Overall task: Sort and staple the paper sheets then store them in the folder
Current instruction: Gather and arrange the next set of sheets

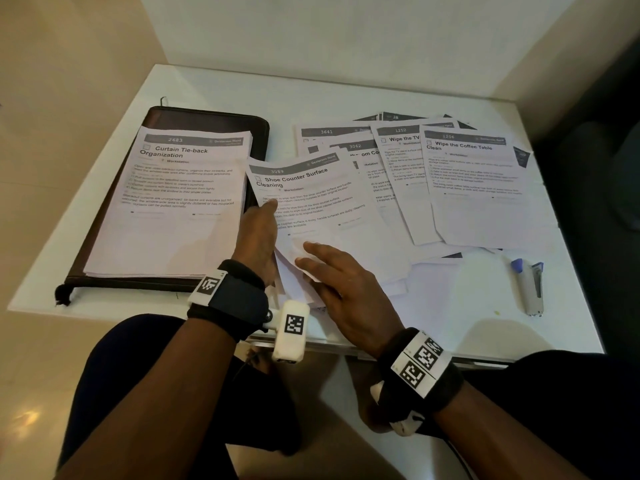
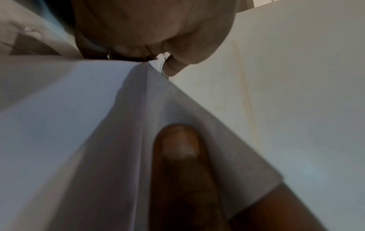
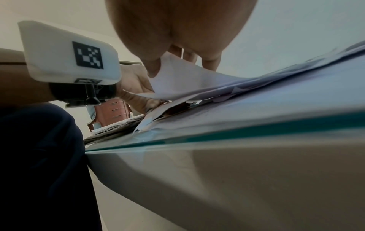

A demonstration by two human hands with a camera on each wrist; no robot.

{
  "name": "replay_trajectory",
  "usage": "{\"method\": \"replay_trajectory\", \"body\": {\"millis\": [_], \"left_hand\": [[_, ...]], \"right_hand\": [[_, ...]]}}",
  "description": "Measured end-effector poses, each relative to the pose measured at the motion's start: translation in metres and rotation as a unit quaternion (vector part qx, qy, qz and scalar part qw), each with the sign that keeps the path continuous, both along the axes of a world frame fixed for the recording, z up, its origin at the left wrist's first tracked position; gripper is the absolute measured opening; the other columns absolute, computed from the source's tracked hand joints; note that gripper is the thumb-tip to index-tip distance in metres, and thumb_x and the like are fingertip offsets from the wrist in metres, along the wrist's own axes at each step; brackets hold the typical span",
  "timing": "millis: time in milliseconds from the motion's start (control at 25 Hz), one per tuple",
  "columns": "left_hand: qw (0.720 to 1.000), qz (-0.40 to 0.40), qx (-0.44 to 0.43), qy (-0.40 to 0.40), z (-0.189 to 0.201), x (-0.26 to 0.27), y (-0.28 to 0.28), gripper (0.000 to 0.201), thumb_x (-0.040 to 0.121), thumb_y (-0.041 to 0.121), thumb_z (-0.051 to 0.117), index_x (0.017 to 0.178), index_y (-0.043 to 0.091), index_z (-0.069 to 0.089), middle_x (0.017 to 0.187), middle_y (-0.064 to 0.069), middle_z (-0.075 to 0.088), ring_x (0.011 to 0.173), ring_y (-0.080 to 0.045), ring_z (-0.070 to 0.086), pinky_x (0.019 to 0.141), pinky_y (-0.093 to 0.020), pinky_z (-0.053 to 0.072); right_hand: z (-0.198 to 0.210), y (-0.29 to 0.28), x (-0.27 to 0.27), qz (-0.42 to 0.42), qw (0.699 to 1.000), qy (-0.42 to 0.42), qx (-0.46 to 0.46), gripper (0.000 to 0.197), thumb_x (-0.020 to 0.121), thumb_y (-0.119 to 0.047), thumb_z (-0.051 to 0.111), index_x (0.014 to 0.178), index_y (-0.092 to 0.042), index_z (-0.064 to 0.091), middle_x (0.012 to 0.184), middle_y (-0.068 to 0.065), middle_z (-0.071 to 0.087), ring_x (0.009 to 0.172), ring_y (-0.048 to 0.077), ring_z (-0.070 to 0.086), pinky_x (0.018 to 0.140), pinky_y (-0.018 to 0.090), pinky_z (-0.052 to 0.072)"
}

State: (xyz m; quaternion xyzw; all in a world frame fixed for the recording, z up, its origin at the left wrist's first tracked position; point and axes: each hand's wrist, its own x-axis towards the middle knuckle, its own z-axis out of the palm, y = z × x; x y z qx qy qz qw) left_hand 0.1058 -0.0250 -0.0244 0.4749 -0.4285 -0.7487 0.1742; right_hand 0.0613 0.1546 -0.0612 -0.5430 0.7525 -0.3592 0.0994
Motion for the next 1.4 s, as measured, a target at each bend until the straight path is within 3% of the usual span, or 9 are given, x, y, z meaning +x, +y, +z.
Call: {"method": "replay_trajectory", "body": {"millis": [240,440,560,680,800,920,1040,1240,1400], "left_hand": [[0.993,-0.021,-0.118,0.014,-0.004,0.002,-0.003,0.039,0.100,0.025,0.051,0.138,0.032,0.056,0.123,0.006,0.072,0.108,-0.020,0.073,0.088,-0.044,0.062],[0.991,-0.054,-0.122,-0.022,-0.006,0.002,-0.004,0.034,0.099,0.000,0.051,0.125,0.018,0.063,0.113,0.000,0.075,0.094,-0.020,0.075,0.072,-0.033,0.063],[0.990,-0.046,-0.128,-0.050,-0.012,0.005,-0.008,0.015,0.098,0.004,0.061,0.107,0.008,0.072,0.111,-0.008,0.077,0.092,-0.026,0.076,0.084,-0.046,0.063],[0.996,-0.023,-0.083,-0.033,-0.013,0.006,-0.012,0.020,0.092,-0.002,0.067,0.110,0.004,0.073,0.110,-0.009,0.077,0.095,-0.032,0.076,0.086,-0.054,0.062],[0.999,-0.006,-0.037,-0.012,-0.010,0.005,-0.014,0.036,0.082,-0.013,0.065,0.114,0.002,0.071,0.110,-0.012,0.078,0.098,-0.037,0.075,0.083,-0.056,0.062],[1.000,-0.002,-0.026,-0.015,-0.006,0.005,-0.014,0.039,0.080,-0.013,0.064,0.115,0.003,0.071,0.106,-0.010,0.078,0.094,-0.035,0.075,0.069,-0.043,0.063],[1.000,0.003,-0.021,-0.017,-0.003,0.004,-0.012,0.032,0.082,-0.013,0.063,0.106,0.005,0.073,0.101,-0.008,0.079,0.088,-0.031,0.075,0.062,-0.037,0.062],[0.999,-0.004,-0.027,-0.017,-0.003,0.005,-0.012,0.036,0.080,-0.016,0.060,0.109,0.003,0.069,0.105,-0.010,0.078,0.095,-0.035,0.073,0.072,-0.047,0.064],[1.000,0.006,-0.010,-0.025,-0.001,0.003,-0.015,0.034,0.078,-0.016,0.058,0.095,0.011,0.068,0.113,-0.018,0.074,0.103,-0.041,0.070,0.087,-0.062,0.058]], "right_hand": [[0.012,0.001,-0.001,-0.042,0.998,-0.047,-0.004,0.036,0.103,-0.019,0.056,0.139,-0.020,0.060,0.150,0.001,0.052,0.137,0.015,0.047,0.112,0.032,0.045],[0.044,0.005,-0.024,-0.129,0.963,-0.238,-0.002,0.045,0.101,-0.054,0.046,0.133,-0.029,0.065,0.140,-0.013,0.061,0.126,-0.010,0.051,0.112,0.032,0.045],[0.038,0.013,-0.077,-0.250,0.952,-0.161,0.069,0.061,0.097,-0.058,0.056,0.148,-0.026,0.048,0.152,-0.006,0.048,0.137,0.008,0.045,0.116,0.043,0.040],[0.023,0.019,-0.096,-0.247,0.942,-0.147,0.172,0.084,0.089,-0.060,0.065,0.156,-0.022,0.031,0.157,-0.001,0.038,0.143,0.019,0.037,0.117,0.047,0.036],[0.020,0.016,-0.101,-0.243,0.946,-0.167,0.138,0.088,0.085,-0.056,0.072,0.155,-0.021,0.032,0.146,-0.002,0.050,0.134,0.017,0.045,0.111,0.039,0.040],[0.024,0.014,-0.105,-0.272,0.929,-0.237,0.078,0.076,0.084,-0.037,0.081,0.148,-0.022,0.043,0.114,-0.002,0.063,0.103,0.010,0.060,0.091,0.027,0.049],[0.022,0.016,-0.104,-0.274,0.897,-0.344,0.048,0.070,0.081,-0.026,0.085,0.141,-0.025,0.049,0.114,-0.002,0.061,0.105,0.017,0.063,0.091,0.035,0.055],[0.020,0.012,-0.098,-0.286,0.926,-0.192,0.152,0.088,0.080,-0.048,0.081,0.150,-0.016,0.038,0.133,0.002,0.044,0.119,0.017,0.052,0.097,0.032,0.046],[0.018,0.012,-0.101,-0.292,0.912,-0.271,0.099,0.084,0.081,-0.047,0.081,0.149,-0.020,0.040,0.116,-0.004,0.060,0.104,0.012,0.060,0.082,0.023,0.046]]}}
